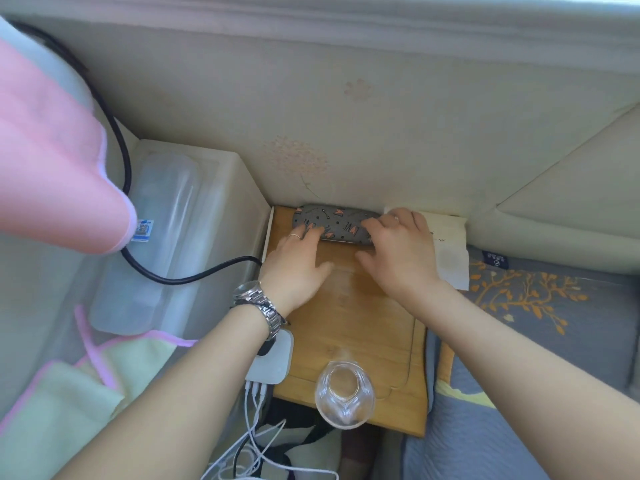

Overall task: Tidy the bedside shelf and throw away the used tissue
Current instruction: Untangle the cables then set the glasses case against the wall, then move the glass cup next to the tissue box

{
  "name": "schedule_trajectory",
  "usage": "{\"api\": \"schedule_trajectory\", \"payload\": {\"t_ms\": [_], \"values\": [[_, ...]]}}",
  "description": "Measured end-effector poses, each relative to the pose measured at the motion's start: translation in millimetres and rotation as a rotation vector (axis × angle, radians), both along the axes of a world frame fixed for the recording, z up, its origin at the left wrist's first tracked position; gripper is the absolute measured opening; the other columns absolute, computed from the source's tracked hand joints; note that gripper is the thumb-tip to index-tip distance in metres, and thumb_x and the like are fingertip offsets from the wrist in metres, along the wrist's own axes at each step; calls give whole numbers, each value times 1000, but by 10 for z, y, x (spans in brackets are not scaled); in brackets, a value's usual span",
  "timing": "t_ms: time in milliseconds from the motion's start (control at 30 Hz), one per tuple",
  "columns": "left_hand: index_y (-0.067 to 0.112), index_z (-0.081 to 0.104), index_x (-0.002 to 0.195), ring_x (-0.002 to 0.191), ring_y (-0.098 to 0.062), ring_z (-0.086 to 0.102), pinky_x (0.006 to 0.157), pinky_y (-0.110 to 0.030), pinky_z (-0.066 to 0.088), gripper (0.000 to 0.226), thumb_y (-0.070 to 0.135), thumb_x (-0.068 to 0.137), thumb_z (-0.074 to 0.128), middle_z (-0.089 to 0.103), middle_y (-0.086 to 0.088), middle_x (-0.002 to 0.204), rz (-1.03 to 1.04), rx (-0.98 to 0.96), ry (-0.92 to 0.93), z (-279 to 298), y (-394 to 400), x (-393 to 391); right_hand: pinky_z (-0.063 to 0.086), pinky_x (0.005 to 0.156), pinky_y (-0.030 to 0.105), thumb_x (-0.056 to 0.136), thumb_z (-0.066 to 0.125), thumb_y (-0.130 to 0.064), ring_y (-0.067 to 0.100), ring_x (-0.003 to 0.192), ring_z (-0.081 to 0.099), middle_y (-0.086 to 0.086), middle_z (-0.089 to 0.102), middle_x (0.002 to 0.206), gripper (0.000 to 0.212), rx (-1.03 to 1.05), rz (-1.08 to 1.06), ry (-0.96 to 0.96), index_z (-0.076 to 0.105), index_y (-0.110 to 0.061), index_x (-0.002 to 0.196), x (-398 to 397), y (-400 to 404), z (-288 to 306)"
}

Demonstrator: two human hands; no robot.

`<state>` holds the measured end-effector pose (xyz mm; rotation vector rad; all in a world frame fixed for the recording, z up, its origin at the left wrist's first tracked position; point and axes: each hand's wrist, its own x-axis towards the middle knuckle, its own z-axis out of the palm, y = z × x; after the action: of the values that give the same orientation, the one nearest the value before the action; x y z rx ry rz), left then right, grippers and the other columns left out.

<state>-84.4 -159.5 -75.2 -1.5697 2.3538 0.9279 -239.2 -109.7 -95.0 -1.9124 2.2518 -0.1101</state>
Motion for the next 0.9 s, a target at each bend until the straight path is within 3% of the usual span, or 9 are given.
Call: {"api": "schedule_trajectory", "payload": {"t_ms": [133,333,533,667,900], "values": [[21,32,143,133,-22,37,104,-35,36,59,35,89,53,34,-5,149,56,-20,112,289,249,140,35,93,42,77,67,-33,35,111,51,13,68,106,45,-34,-75,-88,61,-11,116,74,385,244],[26,37,139,124,-17,45,84,-26,35,53,35,89,53,37,1,147,141,-16,189,584,686,404,43,86,40,72,70,-49,30,101,58,5,70,101,52,-28,-136,-147,63,-16,112,362,1119,467],[27,40,137,126,-18,44,93,-32,40,51,36,89,53,42,0,144,208,17,224,685,1087,675,41,92,39,60,64,-68,26,105,55,0,64,110,82,147,-87,-160,52,-22,127,789,1693,376],[28,43,136,124,-17,46,96,-37,44,50,35,88,55,45,1,140,250,37,260,659,1316,820,37,99,38,56,70,-64,27,112,50,2,56,120,91,222,-51,-149,44,-22,132,928,1814,209],[28,44,135,123,-14,48,90,-28,40,49,36,88,55,47,4,139,303,48,285,523,1503,1000,40,93,38,59,73,-49,28,102,53,5,56,110,78,208,-95,-132,48,-17,126,996,1784,12]]}}
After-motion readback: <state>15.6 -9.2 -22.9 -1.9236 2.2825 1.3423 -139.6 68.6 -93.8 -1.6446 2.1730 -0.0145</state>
